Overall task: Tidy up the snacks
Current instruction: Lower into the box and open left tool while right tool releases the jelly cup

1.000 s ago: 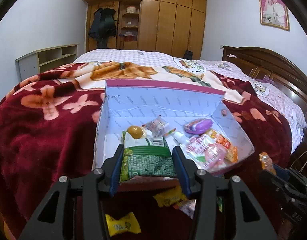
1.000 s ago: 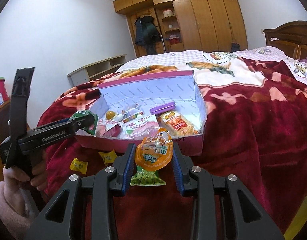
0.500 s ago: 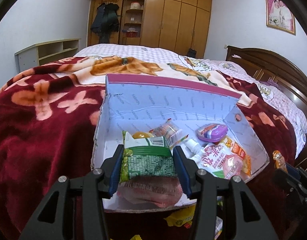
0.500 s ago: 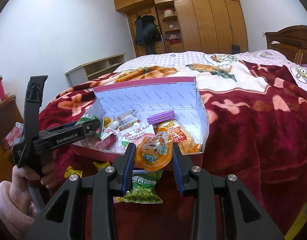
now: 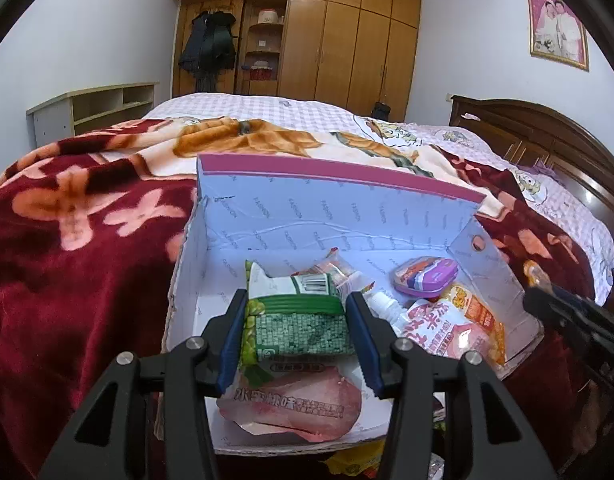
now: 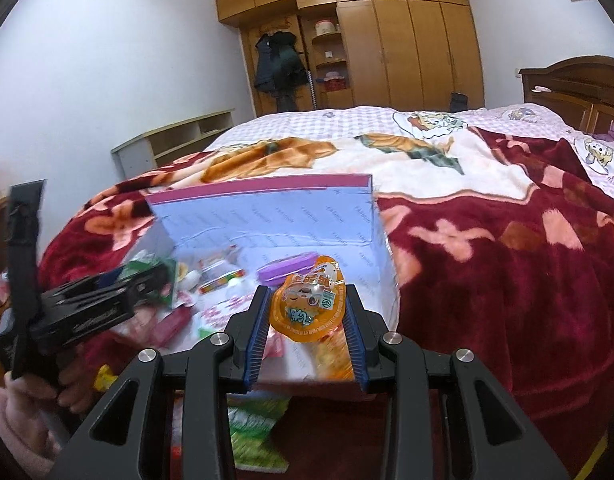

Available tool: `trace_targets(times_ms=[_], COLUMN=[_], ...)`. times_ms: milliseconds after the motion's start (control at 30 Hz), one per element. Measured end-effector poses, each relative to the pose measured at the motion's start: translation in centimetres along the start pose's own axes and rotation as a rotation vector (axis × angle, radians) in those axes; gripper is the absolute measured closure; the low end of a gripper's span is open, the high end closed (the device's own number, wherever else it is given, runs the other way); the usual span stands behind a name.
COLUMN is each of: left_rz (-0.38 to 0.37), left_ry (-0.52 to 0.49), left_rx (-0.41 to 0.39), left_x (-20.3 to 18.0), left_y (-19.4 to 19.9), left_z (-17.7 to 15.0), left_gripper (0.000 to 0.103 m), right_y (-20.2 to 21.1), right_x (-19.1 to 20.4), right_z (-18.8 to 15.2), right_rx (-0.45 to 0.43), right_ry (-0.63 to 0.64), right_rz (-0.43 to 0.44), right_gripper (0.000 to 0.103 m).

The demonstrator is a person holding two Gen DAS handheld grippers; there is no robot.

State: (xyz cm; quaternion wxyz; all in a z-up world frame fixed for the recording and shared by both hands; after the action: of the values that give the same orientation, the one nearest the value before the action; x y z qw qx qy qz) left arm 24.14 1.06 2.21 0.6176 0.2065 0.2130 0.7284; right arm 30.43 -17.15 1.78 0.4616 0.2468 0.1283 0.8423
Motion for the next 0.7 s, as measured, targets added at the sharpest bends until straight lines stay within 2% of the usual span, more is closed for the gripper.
trace_targets(times_ms=[333, 700], left_rz=[0.005, 0.004], left_ry=[-0.009, -0.031], left_rx=[-0.003, -0.003], left_x=[-0.4, -1.0], left_y=[-0.4, -0.8], left_z=[-0.2, -0.3], left_gripper=[0.051, 0.050], right_y=[-3.2, -4.2], right_x=[-1.9, -2.1], right_z=[-0.1, 0.0], right_rx=[0.057, 0.065], right_ry=[-0.021, -0.013], right_rz=[-0.025, -0.036], right_gripper=[0.067, 0.066])
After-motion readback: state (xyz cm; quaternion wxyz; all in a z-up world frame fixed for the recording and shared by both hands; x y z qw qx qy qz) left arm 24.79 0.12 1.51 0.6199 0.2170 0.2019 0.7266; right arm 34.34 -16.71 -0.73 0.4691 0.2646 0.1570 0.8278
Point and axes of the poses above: each gripper's, at about its wrist camera, not at the fingertips, and y roughly against the way its jaws point, x to its left, z to its top, the point moved 5 cm from there along -y, roughly the way its jaws point, and after that the axes turned 15 degrees about z, right-handed, at the moved point
